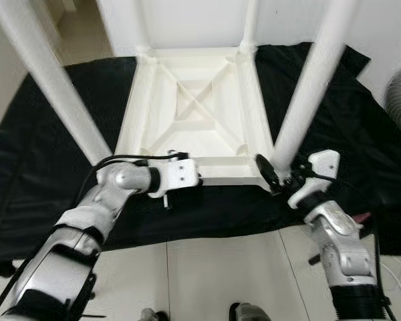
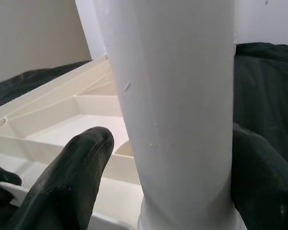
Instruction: Building children table
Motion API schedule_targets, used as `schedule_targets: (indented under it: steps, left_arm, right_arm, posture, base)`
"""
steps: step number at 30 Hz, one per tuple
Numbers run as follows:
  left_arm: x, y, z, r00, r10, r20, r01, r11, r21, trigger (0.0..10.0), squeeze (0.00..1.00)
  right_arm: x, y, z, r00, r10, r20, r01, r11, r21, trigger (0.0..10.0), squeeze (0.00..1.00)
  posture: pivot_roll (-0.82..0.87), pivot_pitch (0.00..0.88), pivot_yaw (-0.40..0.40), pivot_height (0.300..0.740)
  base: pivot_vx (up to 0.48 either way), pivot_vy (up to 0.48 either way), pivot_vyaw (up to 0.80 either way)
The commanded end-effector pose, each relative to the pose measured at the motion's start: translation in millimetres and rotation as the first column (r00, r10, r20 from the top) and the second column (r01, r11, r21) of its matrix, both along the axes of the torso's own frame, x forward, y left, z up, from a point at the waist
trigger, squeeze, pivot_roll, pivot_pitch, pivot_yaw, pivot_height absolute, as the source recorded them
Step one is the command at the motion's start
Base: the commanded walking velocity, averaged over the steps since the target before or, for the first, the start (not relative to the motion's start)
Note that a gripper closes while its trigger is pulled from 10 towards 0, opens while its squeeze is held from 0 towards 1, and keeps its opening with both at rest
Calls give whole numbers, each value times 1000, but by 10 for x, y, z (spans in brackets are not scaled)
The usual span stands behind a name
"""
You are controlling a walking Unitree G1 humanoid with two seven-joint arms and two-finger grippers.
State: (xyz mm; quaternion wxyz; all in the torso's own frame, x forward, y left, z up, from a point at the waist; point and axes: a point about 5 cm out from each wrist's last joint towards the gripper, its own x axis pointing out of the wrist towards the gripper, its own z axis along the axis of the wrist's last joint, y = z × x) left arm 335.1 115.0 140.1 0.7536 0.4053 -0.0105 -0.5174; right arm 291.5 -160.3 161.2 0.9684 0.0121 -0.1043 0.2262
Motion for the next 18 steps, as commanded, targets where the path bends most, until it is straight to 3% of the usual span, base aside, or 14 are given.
schedule_targets:
  steps: [1, 4, 13, 18]
  left_arm:
    - [-45, 400, -369, 967, 230, -110, -224, 972, 67, 0, 0]
    - [-98, 515, -395, 960, 256, -114, -249, 966, 74, 0, 0]
    - [-92, 436, -305, 966, 243, -94, -241, 970, 28, 0, 0]
    - [-88, 416, -189, 973, 218, -82, -220, 975, -17, 0, 0]
  right_arm:
    - [-6, 273, -39, 993, 122, -11, -122, 993, -9, 10000, 0]
    - [16, 358, -44, 989, 150, -12, -151, 989, -11, 10000, 0]
    - [26, 250, -2, 989, 150, 14, -149, 988, -40, 10000, 0]
    - [-41, 277, 30, 982, 184, 48, -181, 982, -48, 10000, 0]
  posture:
    - [-87, 131, 41, 740]
    - [-76, 130, 23, 740]
    - [-100, 122, 26, 740]
    - [-112, 120, 36, 740]
  base:
    - [0, 0, 0]
    - [0, 0, 0]
    - [0, 0, 0]
    - [0, 0, 0]
